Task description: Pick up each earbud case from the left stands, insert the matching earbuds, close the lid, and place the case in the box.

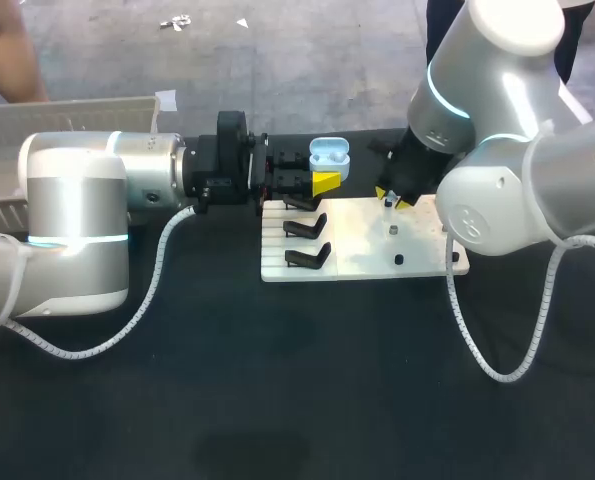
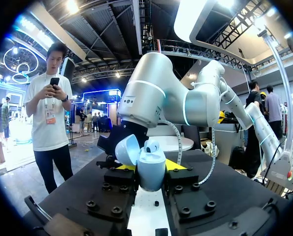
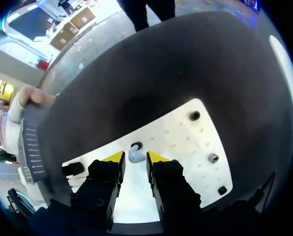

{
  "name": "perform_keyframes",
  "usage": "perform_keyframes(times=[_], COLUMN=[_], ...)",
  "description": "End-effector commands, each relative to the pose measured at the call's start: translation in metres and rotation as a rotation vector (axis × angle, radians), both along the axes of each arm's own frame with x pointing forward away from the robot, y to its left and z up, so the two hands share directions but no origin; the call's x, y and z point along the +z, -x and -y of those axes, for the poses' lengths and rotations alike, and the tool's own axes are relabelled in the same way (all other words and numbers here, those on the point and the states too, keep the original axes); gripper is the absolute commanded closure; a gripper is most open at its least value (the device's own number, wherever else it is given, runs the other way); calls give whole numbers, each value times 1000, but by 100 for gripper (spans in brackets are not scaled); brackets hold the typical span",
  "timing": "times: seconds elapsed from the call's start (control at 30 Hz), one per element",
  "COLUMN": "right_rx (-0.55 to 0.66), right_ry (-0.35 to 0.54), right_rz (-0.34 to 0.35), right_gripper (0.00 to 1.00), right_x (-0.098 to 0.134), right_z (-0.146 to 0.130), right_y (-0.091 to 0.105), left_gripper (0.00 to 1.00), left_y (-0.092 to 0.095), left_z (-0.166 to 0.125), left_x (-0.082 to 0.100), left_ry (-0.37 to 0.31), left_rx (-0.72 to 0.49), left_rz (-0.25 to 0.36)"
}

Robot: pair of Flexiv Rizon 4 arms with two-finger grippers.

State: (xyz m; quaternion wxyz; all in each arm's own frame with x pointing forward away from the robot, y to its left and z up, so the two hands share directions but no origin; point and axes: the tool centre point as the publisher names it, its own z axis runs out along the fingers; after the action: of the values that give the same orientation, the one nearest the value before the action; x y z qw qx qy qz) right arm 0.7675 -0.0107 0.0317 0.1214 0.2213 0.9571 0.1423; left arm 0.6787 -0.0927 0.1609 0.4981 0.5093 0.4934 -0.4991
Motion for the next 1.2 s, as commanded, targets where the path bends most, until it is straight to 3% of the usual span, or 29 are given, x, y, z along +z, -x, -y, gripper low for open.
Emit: perform_keyframes(times=[0.03, 0.13, 0.47, 0.8, 1.2], right_rx=[1, 2, 11, 40, 210], right_ry=[0, 1, 4, -1, -64], right_rz=[-6, -8, -14, -24, -51], right_gripper=[87, 100, 100, 100, 100], right_x=[-2, -2, 2, 22, 57], right_z=[-1, -1, 0, 6, 14], right_y=[-2, -2, -1, 14, 41], left_gripper=[100, 100, 100, 100, 100], left_y=[1, 1, 1, 1, 1], left_z=[0, 0, 0, 0, 0], left_x=[-1, -1, -1, -1, -1], left_ry=[4, 4, 4, 4, 4], left_rx=[5, 5, 5, 5, 5], left_rz=[4, 4, 4, 4, 4])
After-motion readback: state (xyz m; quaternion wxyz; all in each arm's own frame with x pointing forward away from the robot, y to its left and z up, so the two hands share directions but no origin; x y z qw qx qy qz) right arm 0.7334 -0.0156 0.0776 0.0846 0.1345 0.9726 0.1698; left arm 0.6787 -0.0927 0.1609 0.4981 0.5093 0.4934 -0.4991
